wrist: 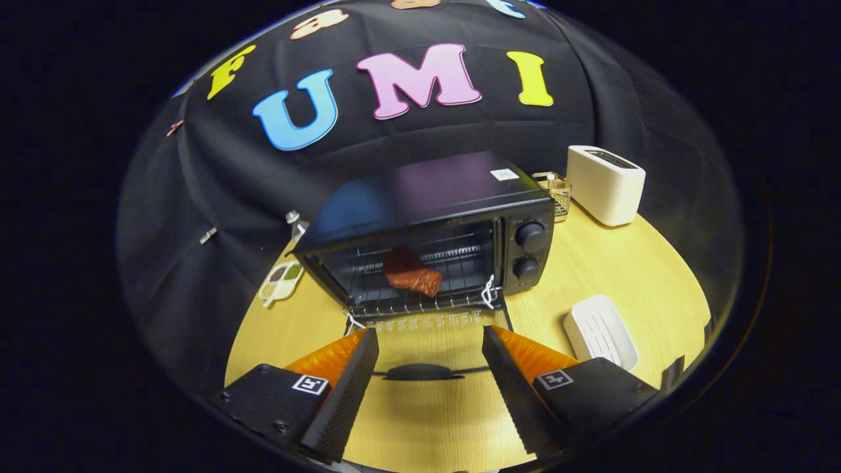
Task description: Open the toaster oven, put the food inside, and close the toaster oven door.
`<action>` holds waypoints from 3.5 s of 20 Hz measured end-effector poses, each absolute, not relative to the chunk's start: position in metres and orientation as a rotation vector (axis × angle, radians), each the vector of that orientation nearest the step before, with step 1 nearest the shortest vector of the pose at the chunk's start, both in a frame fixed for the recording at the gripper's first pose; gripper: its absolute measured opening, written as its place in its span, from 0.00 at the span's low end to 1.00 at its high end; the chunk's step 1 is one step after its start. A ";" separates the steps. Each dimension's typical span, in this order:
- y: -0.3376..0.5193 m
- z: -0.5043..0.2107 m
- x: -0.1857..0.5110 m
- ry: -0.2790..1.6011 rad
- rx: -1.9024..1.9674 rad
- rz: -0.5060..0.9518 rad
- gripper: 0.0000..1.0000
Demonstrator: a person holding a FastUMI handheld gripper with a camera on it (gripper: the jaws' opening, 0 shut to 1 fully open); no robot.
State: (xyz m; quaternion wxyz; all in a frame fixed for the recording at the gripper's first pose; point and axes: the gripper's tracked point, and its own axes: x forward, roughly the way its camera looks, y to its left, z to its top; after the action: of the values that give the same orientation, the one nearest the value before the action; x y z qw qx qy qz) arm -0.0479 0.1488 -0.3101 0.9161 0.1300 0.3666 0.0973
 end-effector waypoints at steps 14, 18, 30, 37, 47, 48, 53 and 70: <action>0.193 -0.419 -0.106 1.046 0.112 0.200 0.99; 0.196 -0.444 -0.103 1.084 0.046 0.174 0.99; 0.197 -0.455 -0.086 1.099 0.052 0.118 0.99; 0.195 -0.430 -0.088 1.029 0.095 0.136 0.99; 0.191 -0.371 -0.076 0.863 0.183 0.155 0.99; 0.191 -0.364 -0.072 0.854 0.197 0.153 1.00; 0.179 -0.322 -0.040 0.761 0.196 0.133 0.99; 0.130 -0.221 -0.020 0.531 0.161 0.142 0.98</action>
State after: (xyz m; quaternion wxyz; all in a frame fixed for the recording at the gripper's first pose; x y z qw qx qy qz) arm -0.0197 0.1296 -0.2209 0.9592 0.0796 0.2620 0.0702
